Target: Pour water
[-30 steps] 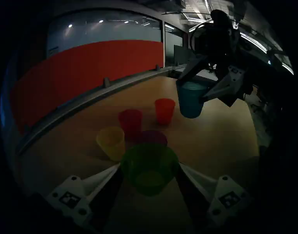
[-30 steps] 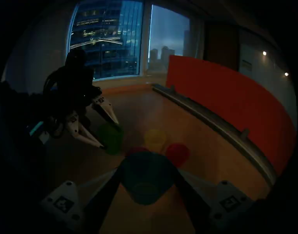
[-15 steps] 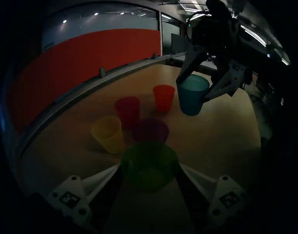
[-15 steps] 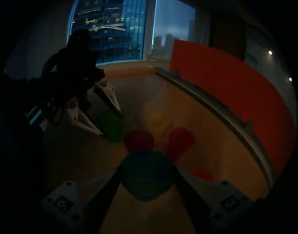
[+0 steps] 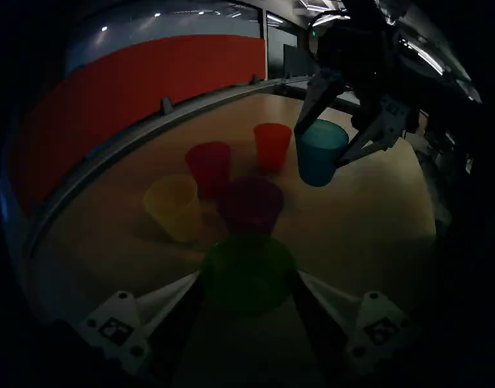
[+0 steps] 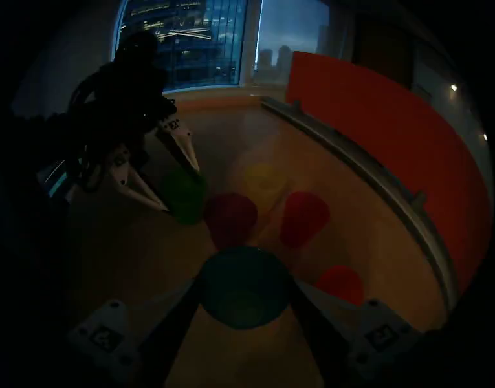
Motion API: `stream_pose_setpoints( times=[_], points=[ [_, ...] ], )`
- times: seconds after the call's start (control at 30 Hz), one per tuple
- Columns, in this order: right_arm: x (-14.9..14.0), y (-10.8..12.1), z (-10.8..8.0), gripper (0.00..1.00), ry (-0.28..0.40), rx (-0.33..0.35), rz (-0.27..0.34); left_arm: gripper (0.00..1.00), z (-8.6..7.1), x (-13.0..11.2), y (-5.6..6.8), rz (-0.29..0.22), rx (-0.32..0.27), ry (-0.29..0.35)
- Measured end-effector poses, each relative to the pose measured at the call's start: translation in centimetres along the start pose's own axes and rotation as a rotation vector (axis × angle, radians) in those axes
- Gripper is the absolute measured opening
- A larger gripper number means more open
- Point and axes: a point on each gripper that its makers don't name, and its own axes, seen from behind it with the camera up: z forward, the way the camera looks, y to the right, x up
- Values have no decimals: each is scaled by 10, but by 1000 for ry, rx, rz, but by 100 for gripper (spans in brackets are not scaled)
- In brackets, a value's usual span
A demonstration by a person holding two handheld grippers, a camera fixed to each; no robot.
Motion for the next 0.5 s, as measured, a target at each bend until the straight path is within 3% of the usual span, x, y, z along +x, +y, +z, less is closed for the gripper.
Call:
stream_pose_setpoints(
  times=[0.5],
  points=[
    [-6, -2, 7, 97, -12, 7, 11, 90, 5, -8, 0, -14, -15, 1]
  ],
)
